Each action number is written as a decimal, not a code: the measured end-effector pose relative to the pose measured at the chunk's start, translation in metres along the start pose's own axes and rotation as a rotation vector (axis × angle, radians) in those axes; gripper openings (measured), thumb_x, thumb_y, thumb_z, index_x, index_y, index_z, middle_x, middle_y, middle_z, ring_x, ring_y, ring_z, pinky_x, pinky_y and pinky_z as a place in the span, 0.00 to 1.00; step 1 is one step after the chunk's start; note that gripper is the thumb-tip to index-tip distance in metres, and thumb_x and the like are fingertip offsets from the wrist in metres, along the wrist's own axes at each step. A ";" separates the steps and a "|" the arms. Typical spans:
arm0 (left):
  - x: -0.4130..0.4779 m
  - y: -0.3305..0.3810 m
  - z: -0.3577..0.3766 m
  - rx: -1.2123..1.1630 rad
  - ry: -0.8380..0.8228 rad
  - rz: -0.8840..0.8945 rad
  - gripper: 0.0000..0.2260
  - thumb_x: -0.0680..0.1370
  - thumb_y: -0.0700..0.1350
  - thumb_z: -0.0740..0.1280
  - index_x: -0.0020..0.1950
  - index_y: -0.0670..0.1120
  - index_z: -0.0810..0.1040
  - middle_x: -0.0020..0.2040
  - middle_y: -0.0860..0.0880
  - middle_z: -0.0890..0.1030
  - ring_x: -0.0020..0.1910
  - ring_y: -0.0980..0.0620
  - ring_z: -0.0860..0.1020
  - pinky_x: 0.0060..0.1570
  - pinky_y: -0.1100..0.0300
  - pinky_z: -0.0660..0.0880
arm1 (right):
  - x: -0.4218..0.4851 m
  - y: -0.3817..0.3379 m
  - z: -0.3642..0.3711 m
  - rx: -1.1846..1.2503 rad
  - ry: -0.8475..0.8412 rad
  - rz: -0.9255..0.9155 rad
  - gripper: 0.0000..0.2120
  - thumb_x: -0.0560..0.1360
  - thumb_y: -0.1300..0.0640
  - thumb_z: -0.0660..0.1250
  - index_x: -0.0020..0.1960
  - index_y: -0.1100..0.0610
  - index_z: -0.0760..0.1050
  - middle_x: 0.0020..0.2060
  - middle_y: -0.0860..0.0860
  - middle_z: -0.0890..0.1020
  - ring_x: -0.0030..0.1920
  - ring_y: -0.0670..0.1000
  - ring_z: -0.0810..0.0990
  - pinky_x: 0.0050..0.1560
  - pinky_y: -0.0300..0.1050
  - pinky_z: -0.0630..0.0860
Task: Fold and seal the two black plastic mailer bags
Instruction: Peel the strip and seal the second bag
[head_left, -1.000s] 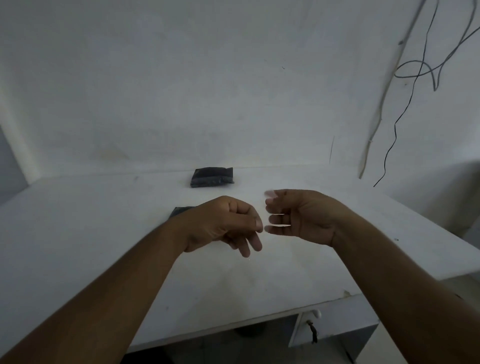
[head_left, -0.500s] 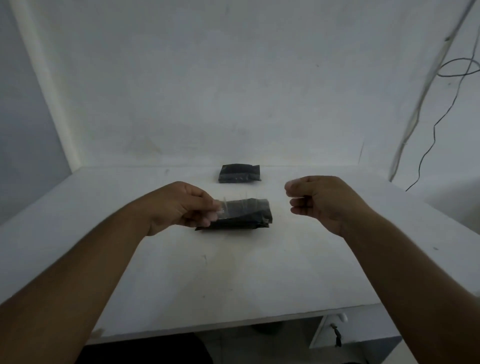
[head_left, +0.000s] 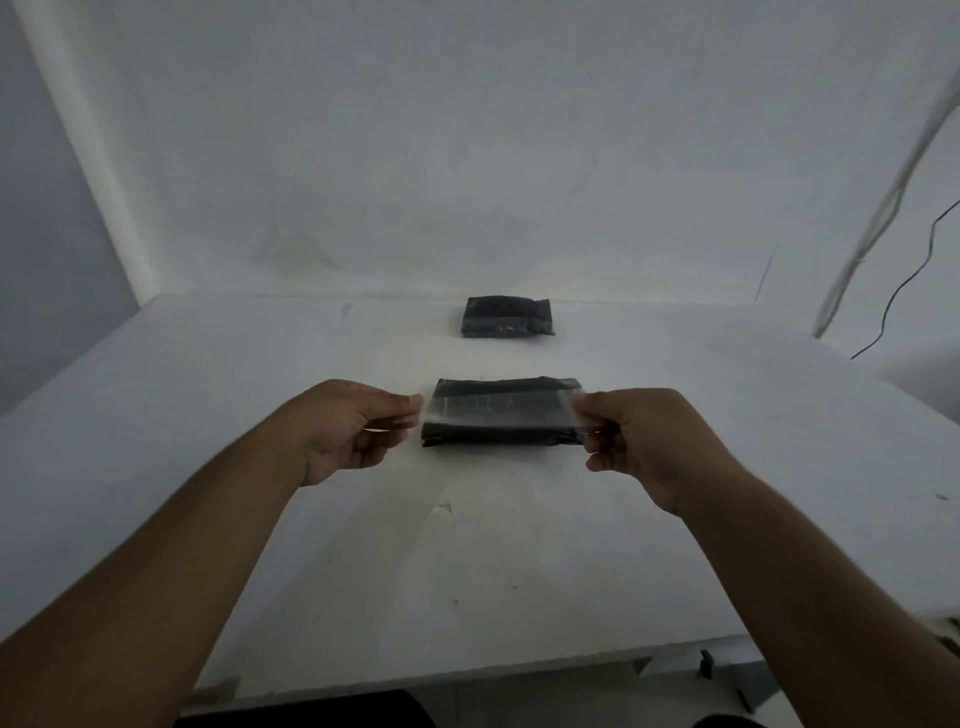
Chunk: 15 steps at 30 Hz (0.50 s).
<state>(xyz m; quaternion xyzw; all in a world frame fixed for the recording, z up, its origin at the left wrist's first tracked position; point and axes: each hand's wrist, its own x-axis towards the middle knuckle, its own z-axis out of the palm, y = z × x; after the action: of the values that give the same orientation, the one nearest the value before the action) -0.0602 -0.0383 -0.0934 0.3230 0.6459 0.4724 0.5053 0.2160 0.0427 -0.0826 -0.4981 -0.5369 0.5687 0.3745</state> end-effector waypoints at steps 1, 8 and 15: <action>0.003 -0.002 0.000 -0.001 0.034 0.000 0.09 0.72 0.45 0.76 0.47 0.41 0.84 0.41 0.47 0.86 0.33 0.55 0.82 0.37 0.60 0.75 | 0.001 0.003 0.002 -0.014 0.011 0.000 0.10 0.77 0.59 0.70 0.46 0.68 0.81 0.32 0.56 0.78 0.32 0.52 0.77 0.34 0.46 0.79; 0.021 -0.007 0.001 0.058 0.113 0.015 0.11 0.72 0.46 0.77 0.49 0.40 0.85 0.44 0.46 0.87 0.37 0.54 0.83 0.37 0.61 0.73 | 0.013 0.013 0.005 -0.189 0.100 -0.049 0.12 0.75 0.61 0.70 0.38 0.68 0.80 0.29 0.58 0.76 0.29 0.55 0.74 0.33 0.47 0.75; 0.033 -0.015 0.007 0.172 0.144 0.039 0.07 0.76 0.45 0.73 0.47 0.42 0.85 0.43 0.47 0.87 0.38 0.53 0.81 0.34 0.60 0.71 | 0.022 0.012 0.000 -0.261 0.138 -0.049 0.11 0.74 0.61 0.71 0.36 0.67 0.80 0.27 0.59 0.76 0.27 0.56 0.71 0.33 0.48 0.73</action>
<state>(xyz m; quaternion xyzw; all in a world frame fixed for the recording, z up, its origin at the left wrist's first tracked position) -0.0613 -0.0122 -0.1192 0.3429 0.7122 0.4471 0.4187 0.2128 0.0620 -0.0978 -0.5673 -0.5913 0.4492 0.3561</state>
